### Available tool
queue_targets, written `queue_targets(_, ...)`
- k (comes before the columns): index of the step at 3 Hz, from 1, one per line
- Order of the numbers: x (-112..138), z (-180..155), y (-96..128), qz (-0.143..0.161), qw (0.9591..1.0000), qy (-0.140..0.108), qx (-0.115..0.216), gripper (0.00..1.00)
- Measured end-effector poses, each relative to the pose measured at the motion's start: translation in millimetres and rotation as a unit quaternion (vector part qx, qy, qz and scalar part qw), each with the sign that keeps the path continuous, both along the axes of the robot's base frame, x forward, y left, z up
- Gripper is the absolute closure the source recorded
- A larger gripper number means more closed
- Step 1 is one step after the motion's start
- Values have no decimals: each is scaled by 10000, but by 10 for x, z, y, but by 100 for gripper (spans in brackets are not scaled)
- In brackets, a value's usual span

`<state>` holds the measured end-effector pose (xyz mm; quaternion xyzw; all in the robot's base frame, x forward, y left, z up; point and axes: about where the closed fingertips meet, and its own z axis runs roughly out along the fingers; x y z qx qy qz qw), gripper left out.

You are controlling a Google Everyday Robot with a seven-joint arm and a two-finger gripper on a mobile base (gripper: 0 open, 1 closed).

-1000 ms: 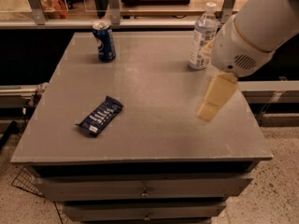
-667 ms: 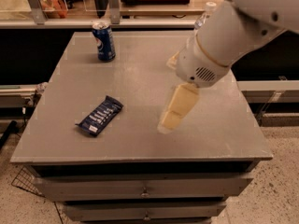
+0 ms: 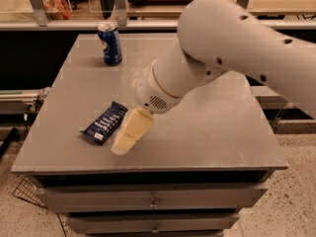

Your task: Move rxbar blueberry near blue plastic bottle

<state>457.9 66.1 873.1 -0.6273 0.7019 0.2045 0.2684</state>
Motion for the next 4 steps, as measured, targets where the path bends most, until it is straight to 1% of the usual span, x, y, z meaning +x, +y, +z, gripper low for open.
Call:
queue_targets(1, 179, -174, 317, -187, 9994, 25, 287, 0)
queue_targets(2, 359, -241, 519, -422, 9979, 33, 494, 0)
queue_targets(3, 411, -287, 639, -566, 9964, 0, 629, 0)
queue_targets(4, 414, -355, 690, -670, 9954, -44, 679, 10)
